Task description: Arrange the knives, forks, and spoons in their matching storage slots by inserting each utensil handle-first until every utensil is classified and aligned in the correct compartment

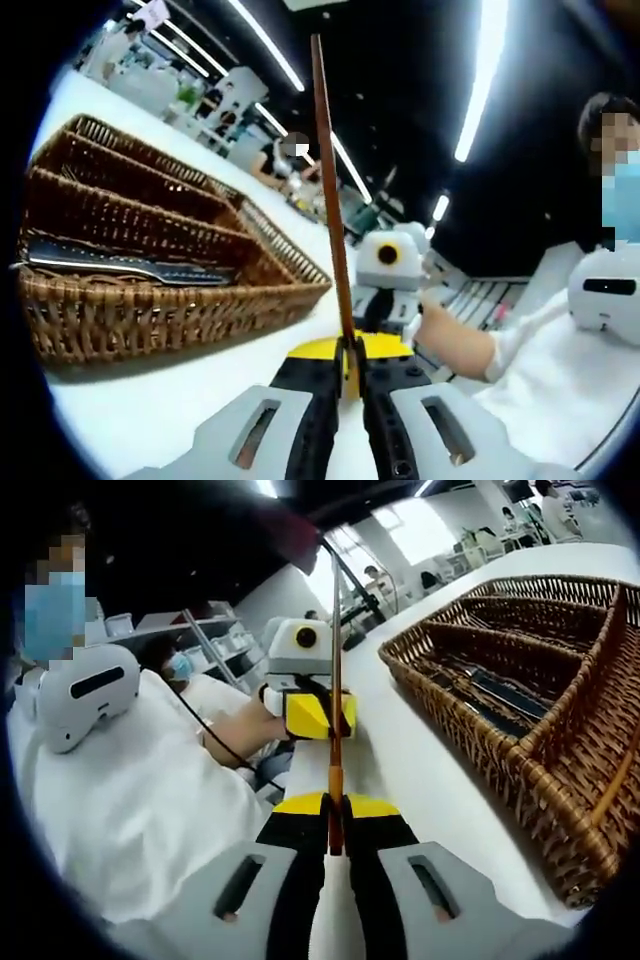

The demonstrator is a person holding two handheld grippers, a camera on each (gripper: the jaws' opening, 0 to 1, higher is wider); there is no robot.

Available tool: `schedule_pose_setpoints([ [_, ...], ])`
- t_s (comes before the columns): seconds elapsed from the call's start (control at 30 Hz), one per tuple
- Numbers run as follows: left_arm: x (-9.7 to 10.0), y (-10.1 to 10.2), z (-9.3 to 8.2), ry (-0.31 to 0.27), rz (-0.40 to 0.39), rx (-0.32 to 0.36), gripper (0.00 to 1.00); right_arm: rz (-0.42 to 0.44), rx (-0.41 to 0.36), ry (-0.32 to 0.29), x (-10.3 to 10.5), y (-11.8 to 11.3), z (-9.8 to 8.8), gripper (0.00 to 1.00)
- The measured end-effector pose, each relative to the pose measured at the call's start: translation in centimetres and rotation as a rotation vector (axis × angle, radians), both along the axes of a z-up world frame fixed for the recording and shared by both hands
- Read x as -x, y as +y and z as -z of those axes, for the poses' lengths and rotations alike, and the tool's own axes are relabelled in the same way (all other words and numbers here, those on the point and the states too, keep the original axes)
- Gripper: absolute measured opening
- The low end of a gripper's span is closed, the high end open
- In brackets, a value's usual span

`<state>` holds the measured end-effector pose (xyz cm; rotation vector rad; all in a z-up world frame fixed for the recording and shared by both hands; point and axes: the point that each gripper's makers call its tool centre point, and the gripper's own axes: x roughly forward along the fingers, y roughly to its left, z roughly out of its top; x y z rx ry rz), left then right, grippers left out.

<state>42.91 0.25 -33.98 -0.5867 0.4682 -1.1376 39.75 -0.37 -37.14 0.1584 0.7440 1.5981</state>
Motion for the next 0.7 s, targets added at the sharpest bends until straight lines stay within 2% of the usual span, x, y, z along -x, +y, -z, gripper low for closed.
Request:
schedule_pose_setpoints([
  [0.27,0.04,-0.06,-0.26,-0.012,0.002,0.003,0.04,0.003,-0.011,0.007,0.09,0.19,-0.1,0.05],
  [0.5,0.02,-0.09,-0.59,-0.021,0.007,0.006,0.04,0.01,-0.043,0.041,0.15,0.3,-0.35,0.06],
  [0.7,0.16,-0.27,-0.47,-0.023,0.014,0.0,0.04,0.002,-0.042,0.038,0.29,0.3,-0.18,0.06],
])
